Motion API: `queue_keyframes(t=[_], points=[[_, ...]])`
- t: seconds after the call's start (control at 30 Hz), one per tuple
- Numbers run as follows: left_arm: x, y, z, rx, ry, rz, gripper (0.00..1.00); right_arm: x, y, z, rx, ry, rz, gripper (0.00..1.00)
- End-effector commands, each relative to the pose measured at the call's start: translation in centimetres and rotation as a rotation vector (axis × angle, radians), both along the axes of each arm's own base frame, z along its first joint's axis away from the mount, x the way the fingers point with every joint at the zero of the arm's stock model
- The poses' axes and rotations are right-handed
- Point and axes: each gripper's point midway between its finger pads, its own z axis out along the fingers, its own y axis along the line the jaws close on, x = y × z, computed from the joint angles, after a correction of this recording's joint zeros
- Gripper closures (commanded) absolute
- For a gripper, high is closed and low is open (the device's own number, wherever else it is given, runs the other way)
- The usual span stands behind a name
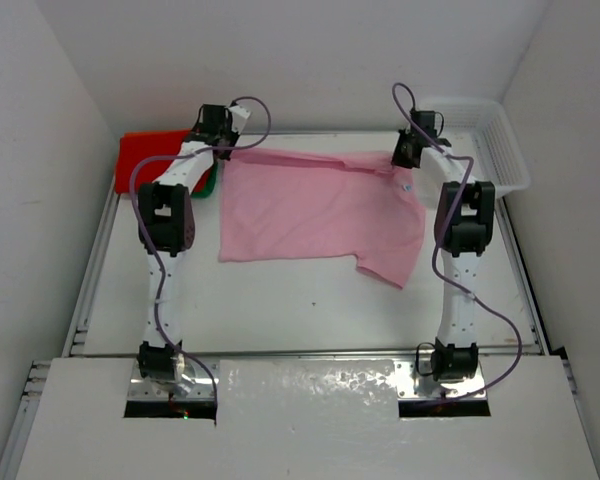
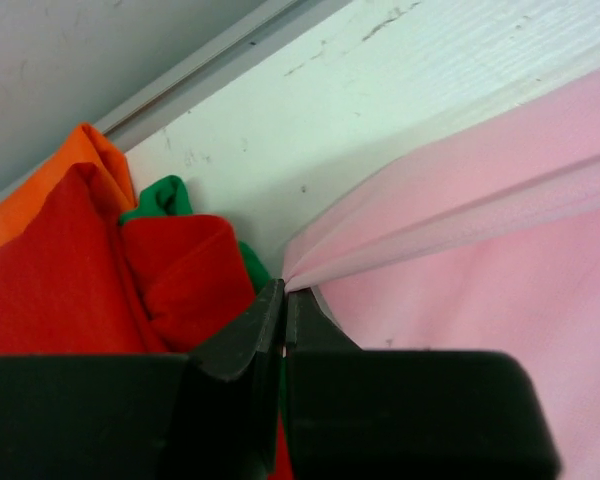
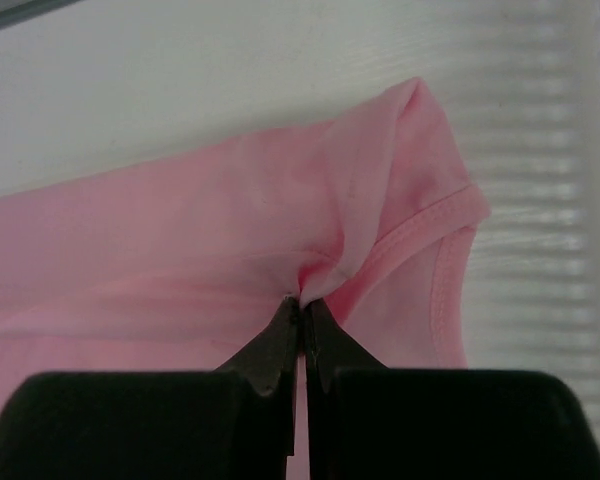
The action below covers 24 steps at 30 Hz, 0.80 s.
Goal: Fold and stack the t-shirts
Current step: Flatten out the tshirt
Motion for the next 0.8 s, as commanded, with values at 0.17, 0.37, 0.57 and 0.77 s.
queue_keyframes(t=[0.17, 0.37, 0.57, 0.77], points=[[-0.6, 0.2, 9.9, 0.005, -0.167, -0.013, 1.0, 0.7, 1.4, 13.9, 0.078, -0.265, 0.047, 1.0], [-4.2, 0.7, 12.6, 0.014, -0.148, -0.011, 1.0, -4.4, 1.9, 16.9, 0.101, -0.291, 0.071, 1.0], [-9.5, 1.2, 17.4, 0.012, -0.166, -0.014, 1.0, -12.7, 2.1, 19.1, 0.094, -0.309, 0.096, 1.0], [-16.8, -0.2, 27.0, -0.065, -0.196, -0.101, 1.0, -20.5, 1.2, 29.9, 0.013, -0.514, 0.096, 1.0]])
